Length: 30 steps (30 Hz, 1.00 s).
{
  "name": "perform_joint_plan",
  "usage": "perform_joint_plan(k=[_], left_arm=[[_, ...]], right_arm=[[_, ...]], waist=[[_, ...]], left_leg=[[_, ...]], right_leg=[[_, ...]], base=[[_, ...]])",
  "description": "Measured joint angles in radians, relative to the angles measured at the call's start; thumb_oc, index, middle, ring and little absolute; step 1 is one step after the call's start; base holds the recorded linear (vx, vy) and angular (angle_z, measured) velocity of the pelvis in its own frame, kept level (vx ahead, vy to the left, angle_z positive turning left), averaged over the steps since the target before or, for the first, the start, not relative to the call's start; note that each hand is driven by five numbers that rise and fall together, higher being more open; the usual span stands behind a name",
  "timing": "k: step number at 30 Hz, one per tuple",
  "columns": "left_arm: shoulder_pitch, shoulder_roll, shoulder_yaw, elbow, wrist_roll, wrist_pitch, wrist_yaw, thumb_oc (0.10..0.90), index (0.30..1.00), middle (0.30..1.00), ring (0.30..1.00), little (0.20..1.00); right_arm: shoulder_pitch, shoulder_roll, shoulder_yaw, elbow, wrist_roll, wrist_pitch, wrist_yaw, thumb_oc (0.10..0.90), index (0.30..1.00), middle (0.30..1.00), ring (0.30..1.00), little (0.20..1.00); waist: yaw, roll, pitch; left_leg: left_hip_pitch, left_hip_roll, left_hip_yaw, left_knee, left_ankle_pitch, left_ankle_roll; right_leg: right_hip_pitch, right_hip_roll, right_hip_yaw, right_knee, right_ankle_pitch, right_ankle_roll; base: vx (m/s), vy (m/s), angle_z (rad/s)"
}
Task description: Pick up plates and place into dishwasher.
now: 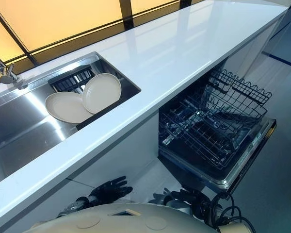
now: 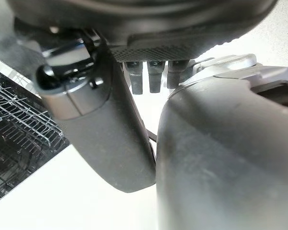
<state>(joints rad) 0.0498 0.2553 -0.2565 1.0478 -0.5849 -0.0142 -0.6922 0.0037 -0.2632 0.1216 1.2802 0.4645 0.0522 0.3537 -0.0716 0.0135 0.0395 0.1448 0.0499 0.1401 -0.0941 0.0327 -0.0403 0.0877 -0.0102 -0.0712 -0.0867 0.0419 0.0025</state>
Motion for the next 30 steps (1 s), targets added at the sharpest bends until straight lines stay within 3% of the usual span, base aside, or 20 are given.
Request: perform_joint_plan(k=[3,4,5,6,8,10,13,14,17,20,23,27,30], left_arm=[[0.016,0.026,-0.059,-0.203,-0.027,0.052,-0.181,0.8,0.9,0.9,0.9,0.9],[0.019,0.04,-0.065,-0.325,-0.041,0.1,-0.274,0.8,0.9,0.9,0.9,0.9],[0.019,0.05,-0.069,-0.38,-0.053,0.118,-0.309,0.8,0.9,0.9,0.9,0.9],[0.017,0.076,-0.072,-0.512,-0.094,0.177,-0.362,0.8,0.9,0.9,0.9,0.9],[0.021,0.119,-0.069,-0.763,-0.263,0.292,-0.384,0.8,0.9,0.9,0.9,0.9],[0.011,0.11,-0.067,-0.871,-0.404,0.323,-0.368,0.8,0.9,0.9,0.9,0.9],[-0.063,0.097,-0.07,-1.032,-0.641,0.317,-0.183,0.8,0.9,0.9,0.9,0.9],[-0.115,0.096,-0.067,-1.038,-0.676,0.276,-0.118,0.8,0.9,0.9,0.9,0.9],[-0.252,0.149,-0.025,-1.06,-0.626,0.034,0.223,0.8,0.9,0.9,0.9,0.9],[-0.326,0.179,0.06,-1.03,-0.544,-0.041,0.446,0.8,0.9,0.9,0.9,0.9],[-0.379,0.21,0.17,-0.962,-0.485,-0.054,0.617,0.8,0.9,0.9,0.9,0.9],[-0.49,0.336,0.176,-0.792,-0.36,-0.027,0.782,0.8,0.9,0.9,0.9,0.9],[-0.579,0.429,0.176,-0.597,-0.143,0.02,0.867,0.8,0.9,0.9,0.9,0.9]], right_arm=[[-0.002,-0.011,0.0,-0.026,-0.017,0.016,-0.002,0.8,0.9,0.9,0.9,0.9],[-0.009,-0.014,0.0,-0.031,-0.017,0.019,-0.004,0.8,0.9,0.9,0.9,0.9],[-0.011,-0.016,0.0,-0.032,-0.017,0.019,-0.004,0.8,0.9,0.9,0.9,0.9],[-0.012,-0.021,0.0,-0.035,-0.016,0.018,-0.005,0.8,0.9,0.9,0.9,0.9],[-0.01,-0.026,0.001,-0.038,-0.016,0.019,-0.005,0.8,0.9,0.9,0.9,0.9],[-0.004,-0.027,0.001,-0.037,-0.016,0.018,-0.006,0.8,0.9,0.9,0.9,0.9],[-0.01,-0.023,0.005,-0.037,-0.015,0.018,-0.007,0.8,0.9,0.9,0.9,0.9],[-0.007,-0.02,0.01,-0.037,-0.014,0.018,-0.007,0.8,0.9,0.9,0.9,0.9],[-0.008,-0.018,0.014,-0.037,-0.01,0.016,-0.008,0.8,0.9,0.9,0.9,0.9],[-0.001,-0.018,0.014,-0.038,0.011,0.012,-0.013,0.8,0.9,0.9,0.9,0.9],[-0.001,-0.019,0.014,-0.038,0.018,0.016,-0.017,0.8,0.9,0.9,0.9,0.9],[-0.004,-0.021,0.015,-0.032,0.016,0.027,-0.018,0.8,0.9,0.9,0.9,0.9],[-0.01,-0.021,0.015,-0.029,0.016,0.033,-0.017,0.8,0.9,0.9,0.9,0.9]], waist=[[0.0,0.012,0.005],[0.0,0.021,0.013],[-0.001,0.025,0.017],[0.0,0.032,0.022],[0.005,0.035,0.026],[0.02,0.033,0.028],[0.022,0.032,0.029],[0.022,0.032,0.029],[0.011,0.033,0.028],[0.002,0.034,0.027],[-0.003,0.034,0.026],[-0.004,0.033,0.018],[-0.015,0.032,0.014]], left_leg=[[-0.012,0.0,0.001,0.0,0.003,0.0],[-0.014,-0.002,0.002,0.0,0.005,-0.001],[-0.014,-0.002,0.002,0.0,0.005,-0.001],[-0.014,0.0,0.002,0.0,0.005,-0.001],[-0.015,0.001,0.0,0.0,0.005,-0.001],[-0.015,0.0,-0.004,0.0,0.005,0.0],[-0.009,0.0,-0.012,0.0,0.006,0.002],[-0.003,0.0,-0.017,0.0,0.007,0.002],[0.0,0.001,-0.025,0.0,0.01,0.002],[0.002,0.001,-0.037,0.0,0.013,0.001],[0.002,-0.001,-0.044,0.0,0.015,0.001],[0.003,-0.006,-0.049,0.0,0.016,0.003],[0.002,-0.014,-0.048,0.0,0.016,0.004]], right_leg=[[-0.011,-0.002,0.001,0.001,0.002,0.002],[-0.012,-0.002,0.002,0.0,0.008,-0.001],[-0.012,-0.002,0.003,-0.001,0.008,-0.001],[-0.011,-0.002,0.003,-0.001,0.013,-0.002],[-0.01,-0.002,0.001,-0.003,0.014,-0.001],[-0.009,-0.003,-0.001,-0.003,0.014,-0.001],[0.002,-0.003,-0.011,-0.004,0.012,0.0],[0.01,-0.004,-0.015,-0.004,0.009,0.004],[0.016,-0.006,-0.02,-0.009,0.008,0.006],[0.019,-0.005,-0.024,-0.009,0.008,0.006],[0.022,-0.007,-0.026,-0.01,0.008,0.005],[0.024,-0.01,-0.027,-0.005,0.012,0.0],[0.024,-0.011,-0.027,-0.005,0.012,0.0]], base=[[-0.02,0.026,-0.01],[0.0,0.0,0.0],[0.0,0.0,0.0],[0.0,0.0,0.0],[0.01,-0.015,0.02],[0.03,-0.033,0.06],[0.07,-0.048,0.09],[0.07,-0.029,0.12],[0.09,-0.014,0.04],[0.08,0.007,0.04],[0.08,0.044,0.07],[0.05,0.052,0.03],[0.05,0.067,-0.01]])
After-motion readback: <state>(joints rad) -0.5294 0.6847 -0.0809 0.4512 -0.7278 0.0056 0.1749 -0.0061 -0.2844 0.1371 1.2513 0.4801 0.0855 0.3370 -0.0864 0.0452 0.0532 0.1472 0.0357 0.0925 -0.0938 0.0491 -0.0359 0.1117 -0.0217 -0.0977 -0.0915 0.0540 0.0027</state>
